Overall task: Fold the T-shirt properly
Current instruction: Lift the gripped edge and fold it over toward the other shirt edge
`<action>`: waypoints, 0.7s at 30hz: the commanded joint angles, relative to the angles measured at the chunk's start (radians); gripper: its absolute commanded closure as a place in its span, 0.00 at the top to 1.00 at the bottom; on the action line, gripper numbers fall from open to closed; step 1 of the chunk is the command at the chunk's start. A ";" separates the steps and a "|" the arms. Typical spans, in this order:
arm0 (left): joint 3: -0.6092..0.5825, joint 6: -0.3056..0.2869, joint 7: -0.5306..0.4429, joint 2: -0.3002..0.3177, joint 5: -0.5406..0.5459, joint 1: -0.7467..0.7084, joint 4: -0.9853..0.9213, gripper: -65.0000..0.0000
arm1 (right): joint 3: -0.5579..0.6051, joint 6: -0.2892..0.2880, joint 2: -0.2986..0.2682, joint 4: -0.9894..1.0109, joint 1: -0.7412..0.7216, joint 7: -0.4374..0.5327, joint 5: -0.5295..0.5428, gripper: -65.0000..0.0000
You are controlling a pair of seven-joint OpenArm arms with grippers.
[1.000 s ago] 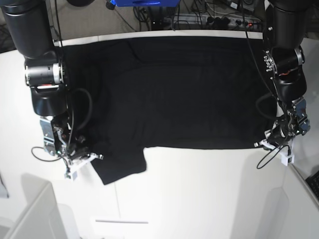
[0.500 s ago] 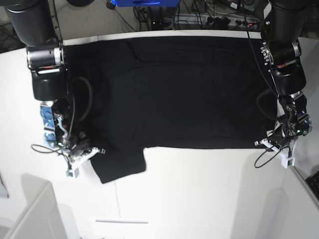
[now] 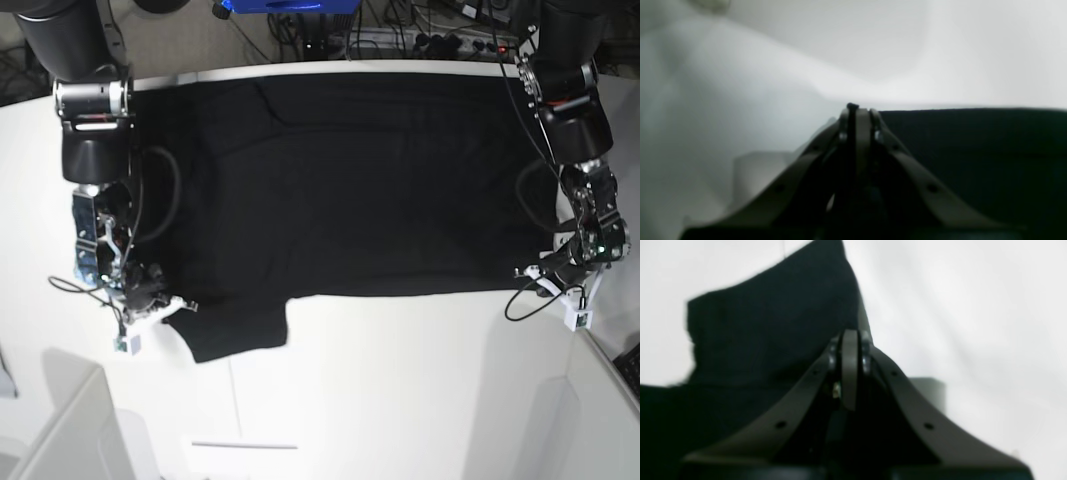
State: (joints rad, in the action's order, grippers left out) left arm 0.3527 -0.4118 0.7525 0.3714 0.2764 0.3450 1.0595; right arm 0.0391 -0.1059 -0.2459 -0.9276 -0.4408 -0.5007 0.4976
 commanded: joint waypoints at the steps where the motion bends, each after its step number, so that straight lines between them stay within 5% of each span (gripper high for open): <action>1: 0.004 -0.002 -0.014 0.021 0.039 0.015 0.046 0.00 | -0.005 -0.004 -0.013 -0.026 -0.026 0.020 0.008 0.00; 7: 0.004 0.003 0.015 0.030 0.168 -0.077 0.136 0.00 | -0.009 -0.004 -0.036 -0.114 0.020 -0.046 0.009 0.00; 21: 0.128 -0.002 0.151 0.022 0.171 -0.231 0.417 0.00 | -0.011 -0.002 -0.036 -0.316 0.156 -0.095 0.011 0.00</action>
State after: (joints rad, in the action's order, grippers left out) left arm 0.4744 -0.4126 0.9207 0.3714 0.4385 0.0956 1.4548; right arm 0.0345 -0.1055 -0.2703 -1.2263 -0.2607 -0.6144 0.5003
